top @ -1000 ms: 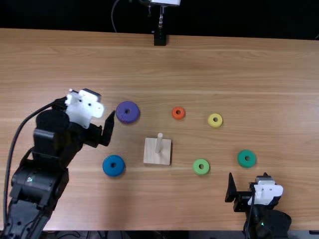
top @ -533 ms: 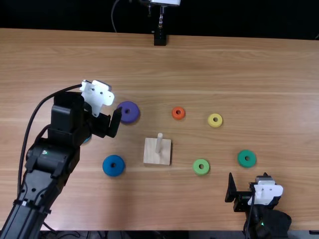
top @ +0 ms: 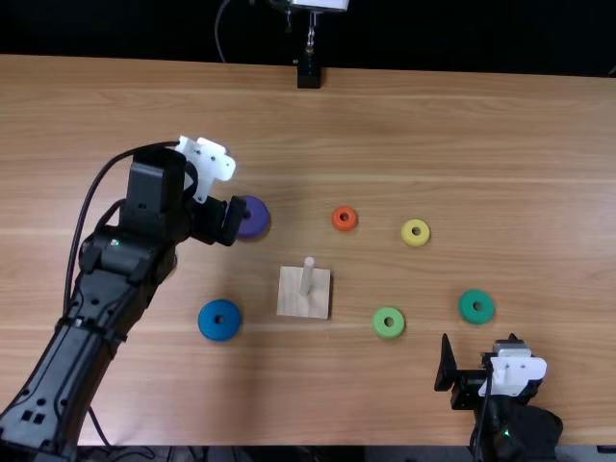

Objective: Build the Hanoi tower: stack the rings onto the peg from bottom to top in this color order: purple, dark blue, light blue, dark green, light green, yellow, orange.

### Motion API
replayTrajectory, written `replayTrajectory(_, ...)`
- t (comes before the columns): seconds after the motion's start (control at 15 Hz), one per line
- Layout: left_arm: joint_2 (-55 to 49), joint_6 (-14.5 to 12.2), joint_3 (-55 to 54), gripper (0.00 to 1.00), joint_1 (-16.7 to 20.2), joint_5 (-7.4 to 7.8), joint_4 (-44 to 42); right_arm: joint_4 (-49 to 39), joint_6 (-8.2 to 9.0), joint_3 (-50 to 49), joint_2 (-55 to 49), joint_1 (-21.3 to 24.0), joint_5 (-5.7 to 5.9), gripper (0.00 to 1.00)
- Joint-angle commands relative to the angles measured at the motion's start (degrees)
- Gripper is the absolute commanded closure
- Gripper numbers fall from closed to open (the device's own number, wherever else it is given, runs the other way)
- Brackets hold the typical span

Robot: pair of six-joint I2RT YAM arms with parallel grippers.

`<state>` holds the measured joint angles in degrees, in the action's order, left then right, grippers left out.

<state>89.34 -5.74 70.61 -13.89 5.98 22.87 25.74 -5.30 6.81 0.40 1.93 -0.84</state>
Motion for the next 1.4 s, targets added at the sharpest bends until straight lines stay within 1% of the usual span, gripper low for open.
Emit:
replayTrajectory(0.0, 3.1, 0.3, 5.0, 0.0, -0.4, -0.28, 1.9, 3.6, 0.13, -6.8, -0.4, 0.7, 0.53, 0.0)
replayTrajectory(0.13, 7.3, 0.0, 9.8, 0.0, -1.4, -0.6, 10.5, 3.5, 0.03, -6.8, -0.4, 0.7, 0.53, 0.0)
replayTrajectory(0.4, 15.1, -0.2, 18.9, 0.0, -2.9, -0.7, 22.8, 3.5, 0.13, -6.8, -0.4, 0.7, 0.53, 0.0)
replayTrajectory(0.47, 15.9, -0.2, 19.7, 0.0, -4.0, -0.7, 23.7, 3.5, 0.13, -6.8, -0.4, 0.7, 0.53, 0.0)
replayTrajectory(0.6, 17.6, -0.3, 21.5, 0.0, -4.4, -0.6, 24.0, 3.6, 0.13, -6.8, -0.4, 0.7, 0.53, 0.0)
replayTrajectory(0.73, 19.3, -0.4, 22.3, 0.0, -5.5, -0.6, 24.0, 3.5, 0.13, -6.8, -0.4, 0.7, 0.53, 0.0)
replayTrajectory(1.13, 26.7, -0.5, 27.7, 0.0, -6.1, -0.6, 24.0, 3.5, 0.13, -6.8, -0.4, 0.7, 0.53, 0.0)
replayTrajectory(1.33, 28.0, -0.5, 28.9, 0.0, -6.1, -0.6, 24.0, 3.5, 0.13, -6.8, -0.4, 0.7, 0.53, 0.0)
